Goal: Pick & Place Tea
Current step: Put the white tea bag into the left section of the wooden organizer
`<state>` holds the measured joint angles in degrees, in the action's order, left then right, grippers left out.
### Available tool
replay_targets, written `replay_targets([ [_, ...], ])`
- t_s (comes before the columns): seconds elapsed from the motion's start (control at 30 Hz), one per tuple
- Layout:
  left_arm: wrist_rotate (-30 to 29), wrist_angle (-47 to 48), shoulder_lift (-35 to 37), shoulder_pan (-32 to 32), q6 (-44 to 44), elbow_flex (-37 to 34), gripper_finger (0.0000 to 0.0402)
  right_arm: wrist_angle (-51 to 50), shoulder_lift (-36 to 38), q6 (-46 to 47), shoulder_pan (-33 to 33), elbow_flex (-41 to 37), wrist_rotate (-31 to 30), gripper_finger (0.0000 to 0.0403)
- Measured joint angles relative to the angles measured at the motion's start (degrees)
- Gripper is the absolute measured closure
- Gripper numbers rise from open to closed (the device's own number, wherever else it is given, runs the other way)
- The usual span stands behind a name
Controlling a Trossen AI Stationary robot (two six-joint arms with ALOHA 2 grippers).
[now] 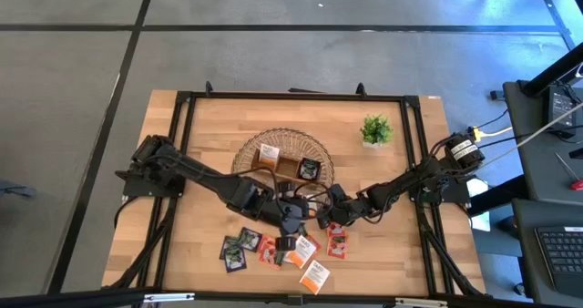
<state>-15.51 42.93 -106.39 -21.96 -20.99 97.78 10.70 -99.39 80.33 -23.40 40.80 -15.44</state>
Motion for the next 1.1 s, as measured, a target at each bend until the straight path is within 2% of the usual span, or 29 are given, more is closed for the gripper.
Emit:
replay_targets([
  [0.17,0.9,3.9,0.0,0.5,-2.2,0.0,0.0274,0.0,0.0,-0.9,0.0,0.0,0.0,0.0395],
  [0.3,4.5,8.7,0.0,1.4,-5.1,0.0,0.0274,0.0,0.0,-2.8,0.0,0.0,0.0,0.0398],
  [0.43,10.4,6.6,0.0,3.0,-9.0,0.0,0.0274,0.0,0.0,-3.5,0.0,0.0,0.0,0.0399],
  [0.63,14.2,4.8,-0.8,5.6,-12.3,-0.1,0.0271,-0.6,0.0,-4.3,0.0,0.0,-0.1,0.0400],
  [0.77,18.4,5.2,-1.7,7.2,-13.6,-0.6,0.0254,-1.3,0.0,-4.6,0.0,0.0,-0.2,0.0401],
  [0.9,21.7,-2.0,0.0,8.3,-14.4,-7.1,0.0237,-1.8,0.0,-5.6,0.0,0.0,-0.6,0.0401],
  [1.0,24.1,-13.4,1.5,9.5,-15.0,-13.6,0.0233,-1.9,0.0,-5.6,0.0,0.0,-0.6,0.0401],
  [1.1,23.8,-24.5,2.4,11.2,-18.9,-20.3,0.0233,-1.9,0.0,-5.6,0.0,0.0,-0.6,0.0401],
])
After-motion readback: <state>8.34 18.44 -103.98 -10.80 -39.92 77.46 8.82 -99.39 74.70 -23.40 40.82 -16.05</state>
